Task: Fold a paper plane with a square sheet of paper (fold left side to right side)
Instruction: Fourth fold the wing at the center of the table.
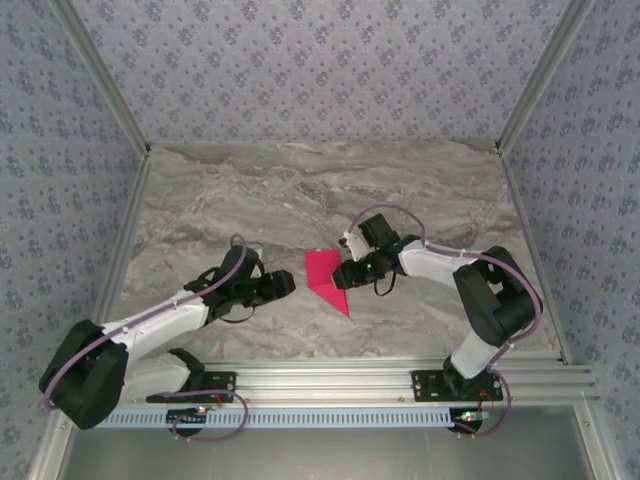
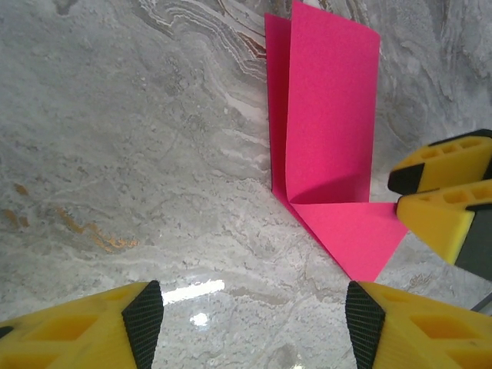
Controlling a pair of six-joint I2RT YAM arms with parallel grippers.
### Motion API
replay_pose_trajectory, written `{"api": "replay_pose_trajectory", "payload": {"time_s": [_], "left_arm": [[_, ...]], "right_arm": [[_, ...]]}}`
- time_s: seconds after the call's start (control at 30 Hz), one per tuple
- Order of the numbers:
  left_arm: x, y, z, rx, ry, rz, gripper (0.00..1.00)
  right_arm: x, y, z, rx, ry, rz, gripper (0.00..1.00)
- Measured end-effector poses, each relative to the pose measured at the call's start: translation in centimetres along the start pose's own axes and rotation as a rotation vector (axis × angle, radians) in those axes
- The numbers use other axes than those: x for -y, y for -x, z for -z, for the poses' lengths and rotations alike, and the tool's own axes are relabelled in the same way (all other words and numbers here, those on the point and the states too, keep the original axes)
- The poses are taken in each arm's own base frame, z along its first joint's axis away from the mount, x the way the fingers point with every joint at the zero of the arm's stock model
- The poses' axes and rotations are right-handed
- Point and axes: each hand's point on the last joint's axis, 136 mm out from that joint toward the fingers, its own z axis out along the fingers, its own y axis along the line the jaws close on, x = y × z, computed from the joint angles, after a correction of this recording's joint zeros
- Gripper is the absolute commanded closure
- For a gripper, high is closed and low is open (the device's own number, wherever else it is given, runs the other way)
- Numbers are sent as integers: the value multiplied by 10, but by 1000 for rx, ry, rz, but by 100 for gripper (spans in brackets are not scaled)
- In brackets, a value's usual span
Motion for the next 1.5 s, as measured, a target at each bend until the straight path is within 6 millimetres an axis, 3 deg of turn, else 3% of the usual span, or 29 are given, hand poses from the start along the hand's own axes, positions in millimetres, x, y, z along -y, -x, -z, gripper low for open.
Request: {"api": "replay_pose_trajectory", "payload": {"time_s": [0.17, 0.33, 0.6, 0.83, 0.97, 1.1, 1.2, 1.37, 1.5], "left_arm": [[-2, -4, -14, -35, -4, 21, 33], [4, -11, -31, -88, -3, 18, 33], [47, 0, -57, -99, -68, -27, 40], [52, -7, -76, -141, -58, -34, 48], [55, -7, -78, -146, -63, -28, 64], [60, -5, -78, -139, -79, -25, 80], [63, -3, -77, -134, -87, -24, 85], [65, -2, -77, -131, -92, -16, 91], [67, -1, -76, -131, -93, 9, 97]], "right_arm": [[0, 1, 1, 5, 0, 15, 95], [-1, 3, 4, 16, 0, 18, 95], [0, 3, 8, 24, -3, 17, 95], [4, -1, 10, 20, -8, 5, 95], [6, -4, 10, 17, -10, -1, 87], [8, -3, 13, 30, -24, 0, 71], [8, -1, 26, 71, -54, 15, 60], [3, 6, 53, 170, -110, 65, 53], [-6, -11, 64, 227, -184, 141, 50]]}}
